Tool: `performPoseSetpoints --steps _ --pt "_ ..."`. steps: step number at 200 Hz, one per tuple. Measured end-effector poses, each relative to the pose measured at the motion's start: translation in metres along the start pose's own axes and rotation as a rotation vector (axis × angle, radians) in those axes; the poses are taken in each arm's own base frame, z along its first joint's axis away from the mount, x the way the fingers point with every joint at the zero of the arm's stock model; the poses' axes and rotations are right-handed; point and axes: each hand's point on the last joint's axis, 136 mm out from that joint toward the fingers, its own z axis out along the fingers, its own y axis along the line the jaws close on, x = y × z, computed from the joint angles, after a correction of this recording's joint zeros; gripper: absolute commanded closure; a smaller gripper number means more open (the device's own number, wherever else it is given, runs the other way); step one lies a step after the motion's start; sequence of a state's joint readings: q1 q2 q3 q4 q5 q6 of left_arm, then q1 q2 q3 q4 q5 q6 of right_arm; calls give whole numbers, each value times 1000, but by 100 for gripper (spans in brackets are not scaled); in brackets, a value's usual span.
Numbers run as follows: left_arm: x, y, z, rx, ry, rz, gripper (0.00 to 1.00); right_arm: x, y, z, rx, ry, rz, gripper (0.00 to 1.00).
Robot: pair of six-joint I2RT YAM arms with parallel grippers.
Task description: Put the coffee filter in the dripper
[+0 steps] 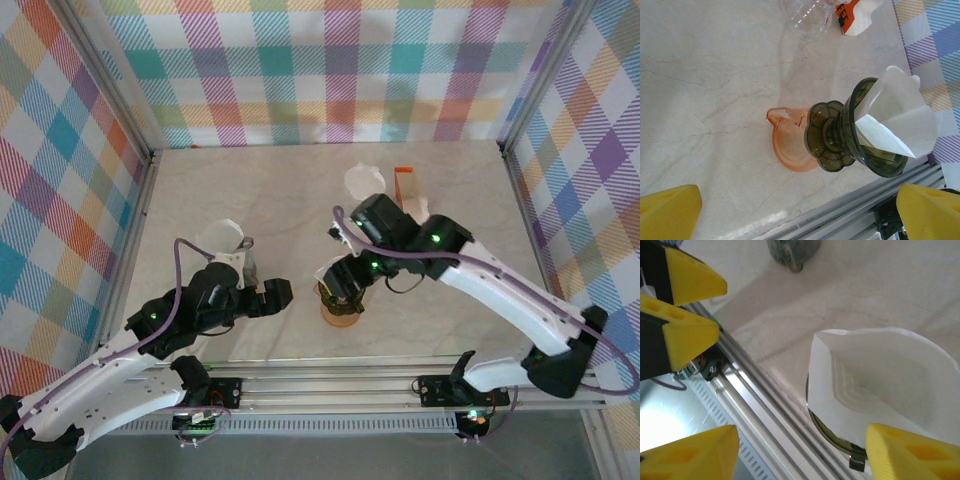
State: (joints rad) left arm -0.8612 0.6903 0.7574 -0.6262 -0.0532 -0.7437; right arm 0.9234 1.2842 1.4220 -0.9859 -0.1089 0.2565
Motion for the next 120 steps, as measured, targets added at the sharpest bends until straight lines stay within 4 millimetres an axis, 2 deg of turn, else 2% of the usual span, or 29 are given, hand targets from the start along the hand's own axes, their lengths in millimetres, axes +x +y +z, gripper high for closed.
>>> performPoseSetpoints --steps 16,43,71,99,120 --pt "-2 -2 2 -7 6 3 0 4 -7 -5 19 -70 10 27" --pt "-13 -16 8 -15 14 25 0 7 -25 -4 97 -118 34 32" --pt "-26 -33 15 -18 22 59 12 7 -46 3 204 -128 75 33" --pt "-32 -42 25 -21 31 82 12 19 -62 13 273 -102 107 32" --pt "-31 -45 36 -30 54 93 12 20 -67 16 297 -104 122 30"
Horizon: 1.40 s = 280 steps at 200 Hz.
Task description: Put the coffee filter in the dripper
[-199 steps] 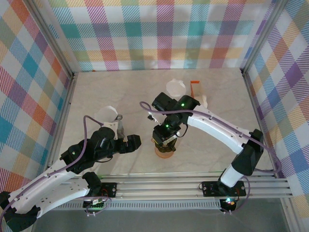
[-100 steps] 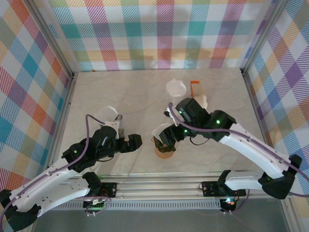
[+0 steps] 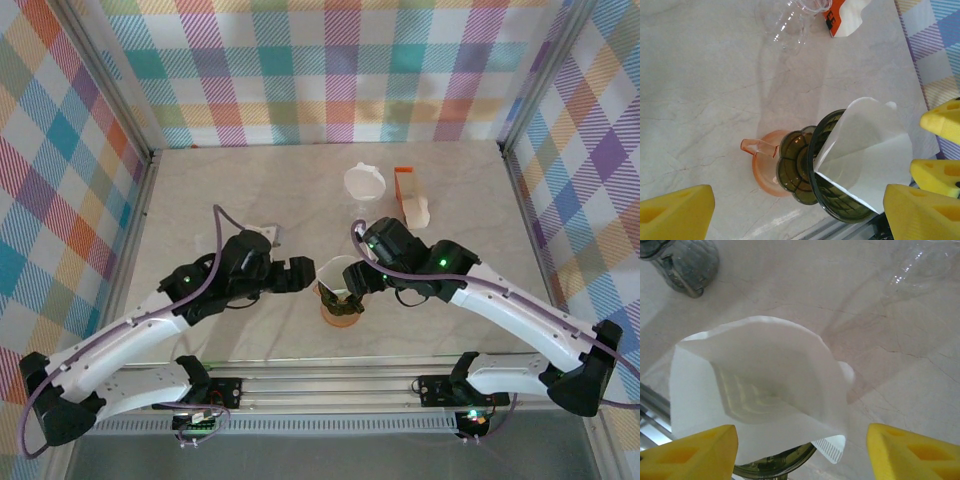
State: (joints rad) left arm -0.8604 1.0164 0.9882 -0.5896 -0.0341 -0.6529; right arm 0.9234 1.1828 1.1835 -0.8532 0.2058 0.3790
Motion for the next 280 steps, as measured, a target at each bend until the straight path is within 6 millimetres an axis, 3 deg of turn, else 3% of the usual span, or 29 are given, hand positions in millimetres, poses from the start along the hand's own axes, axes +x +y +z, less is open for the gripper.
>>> performPoseSetpoints --steps 66,142,181,231,280 --pt "11 -5 30 4 80 18 20 -4 -4 12 39 -3 5 32" --pt "18 -10 43 37 113 13 36 25 -10 32 51 71 15 40" --pt "30 -3 52 30 150 1 35 28 -10 33 46 76 19 33" --pt "30 -5 53 39 146 -10 37 26 -13 29 61 63 23 29" --pt "32 -3 56 38 147 -11 39 28 -23 27 111 62 28 30"
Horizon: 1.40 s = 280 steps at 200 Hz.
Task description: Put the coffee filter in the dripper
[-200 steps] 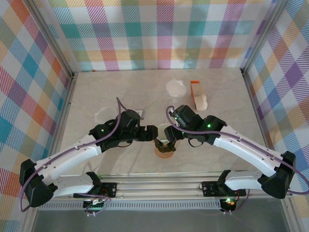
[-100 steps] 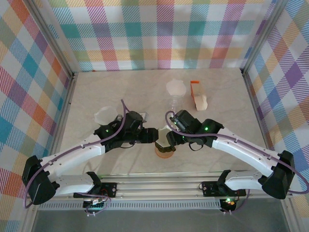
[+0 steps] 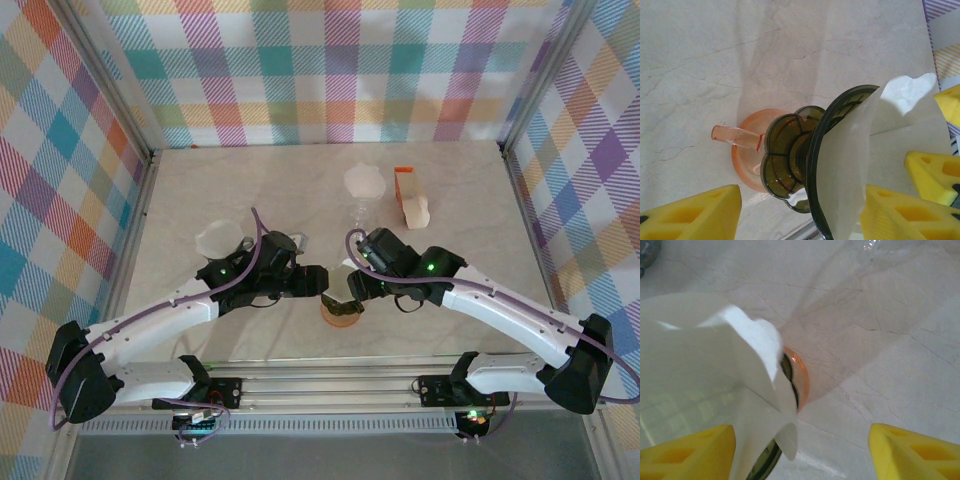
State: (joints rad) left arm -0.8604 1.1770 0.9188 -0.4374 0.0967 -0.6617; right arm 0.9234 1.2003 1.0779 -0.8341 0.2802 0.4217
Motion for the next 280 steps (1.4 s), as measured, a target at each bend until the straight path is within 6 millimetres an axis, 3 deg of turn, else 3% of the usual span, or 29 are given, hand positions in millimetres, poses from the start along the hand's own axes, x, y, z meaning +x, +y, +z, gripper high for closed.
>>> performPoseSetpoints --steps 60,106,124,158,186,230,280 --pt "0 0 0 -1 1 0 39 -2 -4 -5 20 -10 8 26" --pt "0 0 1 -1 1 -3 39 -46 13 -36 -72 -114 19 23" --pt "0 0 2 -2 2 -3 39 -58 17 -33 -89 -120 20 23" --pt "0 1 2 -3 3 -3 39 -46 16 -2 -64 -21 5 25" --pt "0 1 2 -3 3 -3 39 -28 7 9 -33 26 4 26" --pt "2 3 4 -7 7 -5 39 -13 -11 7 12 40 15 26" --pt "3 4 4 -9 9 -5 39 -26 -1 -4 -37 12 -2 24"
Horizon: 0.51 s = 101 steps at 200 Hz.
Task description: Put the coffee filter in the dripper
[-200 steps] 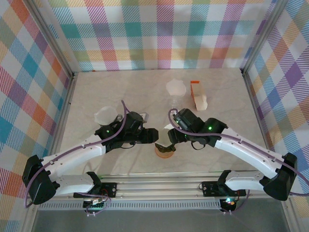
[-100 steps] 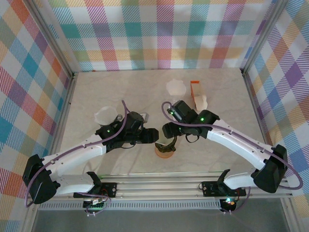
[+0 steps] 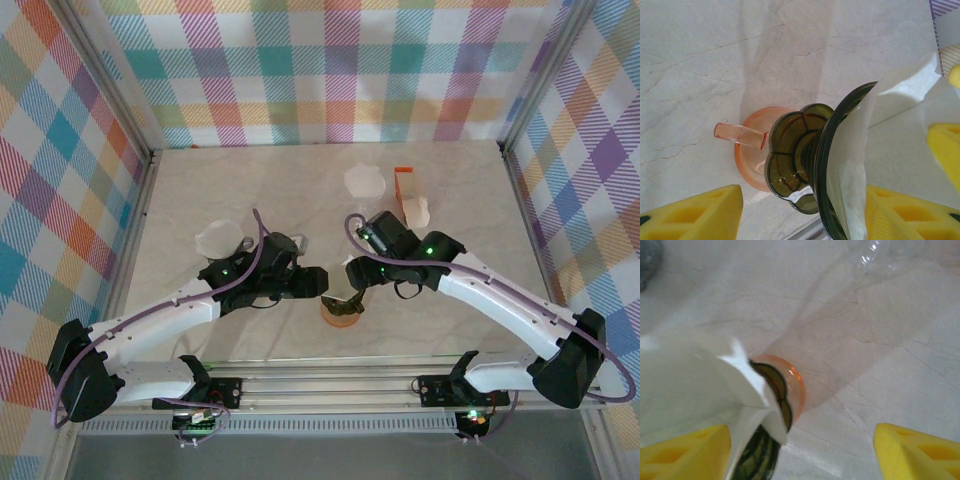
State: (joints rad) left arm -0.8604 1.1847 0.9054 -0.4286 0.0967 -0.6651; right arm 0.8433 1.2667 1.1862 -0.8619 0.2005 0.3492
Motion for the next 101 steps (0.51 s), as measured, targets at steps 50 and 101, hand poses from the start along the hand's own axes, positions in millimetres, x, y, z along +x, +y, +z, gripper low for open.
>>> performPoseSetpoints --steps 50,101 --pt "-1 -1 0 2 -3 0 38 -12 19 10 -61 39 -26 23" --pt "-1 -1 0 2 -3 0 38 3 18 27 -47 125 -35 24"
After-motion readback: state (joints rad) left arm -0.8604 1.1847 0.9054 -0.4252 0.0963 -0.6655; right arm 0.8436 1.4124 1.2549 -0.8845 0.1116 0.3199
